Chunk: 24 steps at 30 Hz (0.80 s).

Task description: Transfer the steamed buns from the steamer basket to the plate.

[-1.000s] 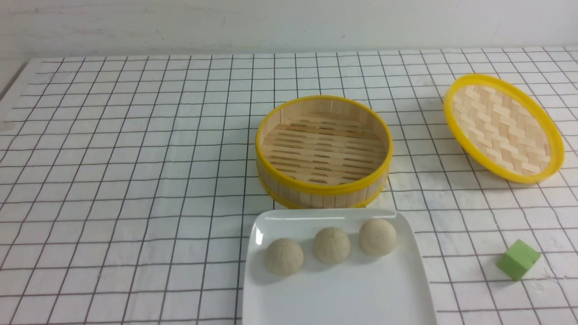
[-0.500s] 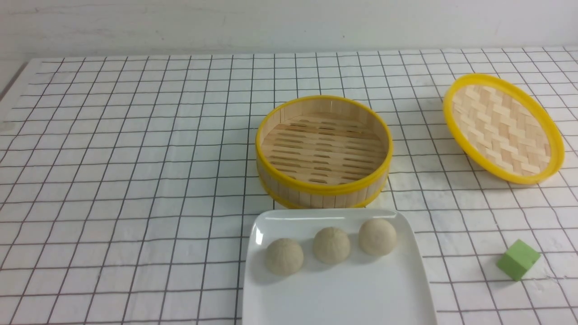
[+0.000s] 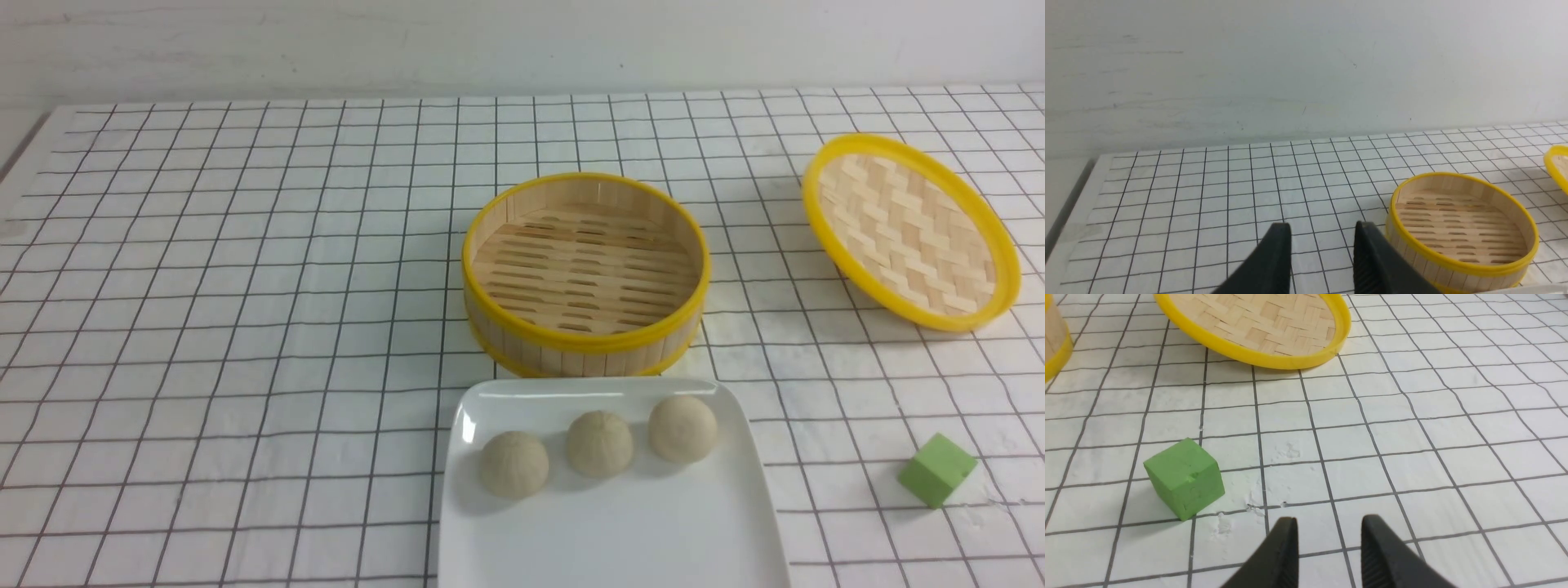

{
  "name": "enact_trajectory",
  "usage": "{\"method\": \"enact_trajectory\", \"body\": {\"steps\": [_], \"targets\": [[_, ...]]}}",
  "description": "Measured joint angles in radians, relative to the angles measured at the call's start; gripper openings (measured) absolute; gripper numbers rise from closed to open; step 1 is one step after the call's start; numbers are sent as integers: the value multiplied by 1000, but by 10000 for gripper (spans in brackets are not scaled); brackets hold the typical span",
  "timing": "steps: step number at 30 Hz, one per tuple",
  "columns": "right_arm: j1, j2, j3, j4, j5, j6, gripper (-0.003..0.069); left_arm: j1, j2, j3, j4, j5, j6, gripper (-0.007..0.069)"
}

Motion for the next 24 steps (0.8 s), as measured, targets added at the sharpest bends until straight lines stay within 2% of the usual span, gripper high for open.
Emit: {"method": "enact_trajectory", "body": {"steps": [12,24], "targets": [[0,0,0,0,0,0,243,0,0,0,-2,-89,0,244],[0,0,0,0,0,0,243,0,4,0,-2,-68,-29,244]]}}
